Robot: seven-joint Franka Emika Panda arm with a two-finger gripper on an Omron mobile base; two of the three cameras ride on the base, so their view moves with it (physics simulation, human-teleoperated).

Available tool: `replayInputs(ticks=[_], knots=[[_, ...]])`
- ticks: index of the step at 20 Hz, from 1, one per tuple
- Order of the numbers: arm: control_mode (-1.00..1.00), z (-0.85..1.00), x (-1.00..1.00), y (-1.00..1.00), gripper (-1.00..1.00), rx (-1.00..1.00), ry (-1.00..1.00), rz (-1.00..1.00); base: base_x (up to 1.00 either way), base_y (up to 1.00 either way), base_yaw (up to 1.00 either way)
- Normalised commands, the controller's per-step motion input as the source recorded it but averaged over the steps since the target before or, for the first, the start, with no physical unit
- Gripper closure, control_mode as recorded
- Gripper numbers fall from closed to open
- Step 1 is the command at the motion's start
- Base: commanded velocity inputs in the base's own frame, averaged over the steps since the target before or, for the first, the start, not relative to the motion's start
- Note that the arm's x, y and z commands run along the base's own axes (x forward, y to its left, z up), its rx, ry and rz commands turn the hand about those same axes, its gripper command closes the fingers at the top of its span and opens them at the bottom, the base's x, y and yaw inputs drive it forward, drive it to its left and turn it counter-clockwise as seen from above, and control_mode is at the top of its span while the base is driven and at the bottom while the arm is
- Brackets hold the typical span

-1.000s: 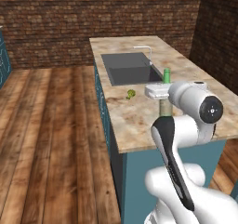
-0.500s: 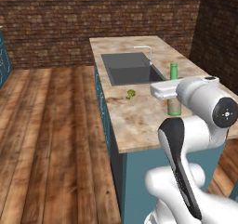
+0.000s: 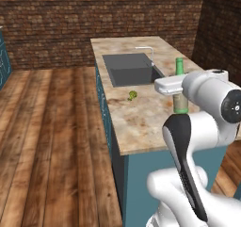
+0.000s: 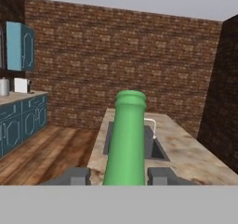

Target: Place the beer on the top shelf of the fridge to keep it out of children's reach, and place the broccoli and tomato on lower shelves for easy access.

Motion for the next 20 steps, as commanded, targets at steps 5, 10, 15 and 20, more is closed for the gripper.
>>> replayInputs(ticks=[5,10,15,20], knots=[[-1.00,0.00,-0.05,0.00,1.00,0.00,0.00,0.00,0.00,0.00,0.00],[1.00,0.00,-0.36,0.00,1.00,0.00,0.00,0.00,-0.25,0.00,0.00],[1.00,0.00,0.00,0.00,1.00,0.00,0.00,0.00,-0.71,-0.11,-0.03],[1.00,0.00,0.00,0.00,1.00,0.00,0.00,0.00,-0.34,-0.54,-0.32]])
